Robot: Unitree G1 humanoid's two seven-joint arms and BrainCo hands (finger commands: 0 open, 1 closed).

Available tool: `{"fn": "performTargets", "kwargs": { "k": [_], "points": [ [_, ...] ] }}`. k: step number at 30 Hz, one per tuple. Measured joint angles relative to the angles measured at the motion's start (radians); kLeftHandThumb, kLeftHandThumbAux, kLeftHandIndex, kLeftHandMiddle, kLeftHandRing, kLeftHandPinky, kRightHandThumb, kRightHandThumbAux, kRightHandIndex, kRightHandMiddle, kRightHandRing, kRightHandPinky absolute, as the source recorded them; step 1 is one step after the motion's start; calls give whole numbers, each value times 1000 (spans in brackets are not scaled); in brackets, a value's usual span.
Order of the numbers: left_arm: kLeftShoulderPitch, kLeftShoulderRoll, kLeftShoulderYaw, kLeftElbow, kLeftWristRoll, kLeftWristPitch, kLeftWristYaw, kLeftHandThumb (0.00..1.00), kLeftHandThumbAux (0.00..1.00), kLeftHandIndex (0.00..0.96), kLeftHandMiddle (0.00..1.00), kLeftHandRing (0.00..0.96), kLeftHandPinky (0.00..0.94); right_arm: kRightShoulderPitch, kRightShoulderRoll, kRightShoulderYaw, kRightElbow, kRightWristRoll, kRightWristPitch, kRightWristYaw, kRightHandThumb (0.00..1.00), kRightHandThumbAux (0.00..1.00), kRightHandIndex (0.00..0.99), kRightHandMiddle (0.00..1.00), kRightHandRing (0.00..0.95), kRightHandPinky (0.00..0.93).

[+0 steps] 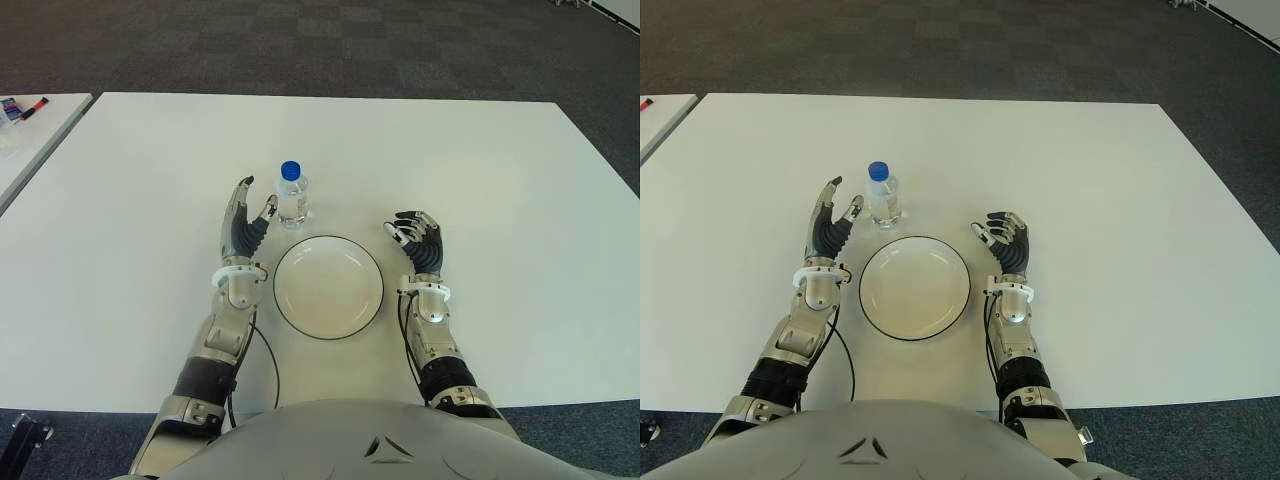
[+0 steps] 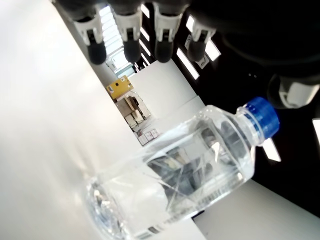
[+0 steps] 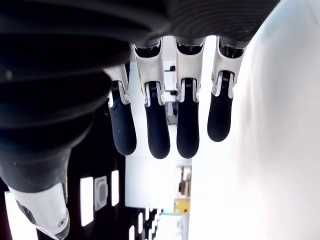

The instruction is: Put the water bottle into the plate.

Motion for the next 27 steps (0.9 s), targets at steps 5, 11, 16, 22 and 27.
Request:
{"fn": "performTargets", "kwargs": {
  "k": [5,11,16,22,27],
  "points": [
    [-1,0,3,35,-17,-61,1,342,403,0,0,29,126,-1,1,-2,3,2,0,1,695,724,415,413,412,406],
    [-8,0,16,69,-47,-118,1,347,429,0,0,17,92,-5,1,-3,8,2,0,0,695,724,415,414,418,416],
    [-15,0,26,75,-69,-134,-6,360,449,0,0,3,75,-6,1,-3,11,2,0,-1,695,724,416,414,420,410],
    [-21,5,22,83,-43,-125,-1,287,505,0,0,3,23,-5,2,-3,10,2,0,-1,694,725,416,412,415,403],
    [-27,36,-12,85,80,-82,58,175,512,0,25,25,3,-5,2,-2,7,2,0,-1,694,724,416,410,410,396]
  ]
}}
